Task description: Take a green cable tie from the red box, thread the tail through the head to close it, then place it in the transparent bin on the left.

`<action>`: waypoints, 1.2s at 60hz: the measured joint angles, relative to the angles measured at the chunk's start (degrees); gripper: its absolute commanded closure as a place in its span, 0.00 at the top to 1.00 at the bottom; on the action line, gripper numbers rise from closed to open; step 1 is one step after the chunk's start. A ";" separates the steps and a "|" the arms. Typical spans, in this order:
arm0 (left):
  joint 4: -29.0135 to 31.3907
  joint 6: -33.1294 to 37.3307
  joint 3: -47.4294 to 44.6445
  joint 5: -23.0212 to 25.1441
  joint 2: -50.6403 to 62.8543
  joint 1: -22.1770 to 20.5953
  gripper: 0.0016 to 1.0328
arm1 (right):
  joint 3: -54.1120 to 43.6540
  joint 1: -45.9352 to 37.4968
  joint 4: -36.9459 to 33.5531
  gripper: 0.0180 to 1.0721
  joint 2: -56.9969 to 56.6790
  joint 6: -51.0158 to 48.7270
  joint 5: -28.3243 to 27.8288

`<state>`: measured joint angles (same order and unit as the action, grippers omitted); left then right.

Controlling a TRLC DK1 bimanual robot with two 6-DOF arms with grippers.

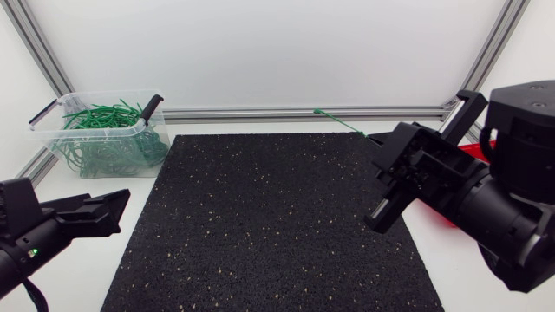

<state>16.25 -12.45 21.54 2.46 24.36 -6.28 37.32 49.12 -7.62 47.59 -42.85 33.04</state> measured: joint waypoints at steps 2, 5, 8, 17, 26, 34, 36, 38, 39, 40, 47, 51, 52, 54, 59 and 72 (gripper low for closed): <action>1.07 -1.11 1.20 0.33 1.11 -1.22 0.96 | -0.13 0.96 0.81 0.06 0.63 0.00 1.07; 2.45 -2.82 2.95 0.77 2.84 -3.58 0.96 | -0.42 2.38 2.89 0.05 2.10 -0.22 2.47; 3.54 -4.35 4.24 0.94 4.24 -5.66 0.96 | -0.76 3.45 4.81 0.06 3.54 -0.61 3.69; 6.49 -9.88 8.94 3.87 9.27 -10.95 0.96 | -1.20 6.49 10.58 0.05 8.61 -1.99 7.06; 6.86 -14.86 13.22 7.87 14.80 -12.20 0.96 | -1.36 8.22 15.15 0.05 13.46 -3.50 8.44; 6.91 -19.15 16.81 11.17 19.30 -13.20 0.96 | -1.33 9.40 16.72 0.06 16.85 -3.87 8.90; 6.99 -20.22 17.64 12.57 20.24 -13.73 0.96 | -1.33 9.73 17.05 0.05 17.46 -3.87 9.01; 7.72 -21.49 18.80 14.14 21.40 -14.29 0.96 | -1.33 10.08 17.44 0.05 18.12 -3.87 9.07; 8.02 -22.01 19.34 14.62 21.92 -14.51 0.96 | -1.33 10.19 17.77 0.05 18.43 -3.87 9.11; 8.35 -22.40 19.85 15.28 22.47 -14.73 0.96 | -1.33 10.34 18.08 0.05 18.71 -3.87 9.11; 8.85 -25.75 23.30 20.39 26.67 -15.67 0.95 | -1.29 11.26 20.79 0.05 20.83 -4.11 9.79; 8.83 -27.52 24.70 21.94 28.87 -16.17 0.94 | -1.11 11.72 22.18 0.05 22.14 -4.35 10.27; 8.83 -27.96 24.96 22.21 29.33 -16.31 0.94 | -1.03 11.85 22.40 0.05 22.51 -4.44 10.34; 8.76 -28.68 25.40 22.67 30.16 -16.63 0.93 | -0.70 12.00 22.64 0.05 23.32 -4.55 10.36; 7.85 -31.30 25.75 23.43 31.36 -17.92 0.93 | 0.07 12.37 23.12 0.05 25.03 -4.98 10.54; 4.76 -37.48 27.67 25.73 34.71 -19.78 0.89 | 2.40 13.25 24.70 0.05 28.52 -5.18 11.34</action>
<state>21.02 -49.93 49.21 28.18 59.07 -26.06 39.72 62.37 17.08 76.12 -48.03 44.38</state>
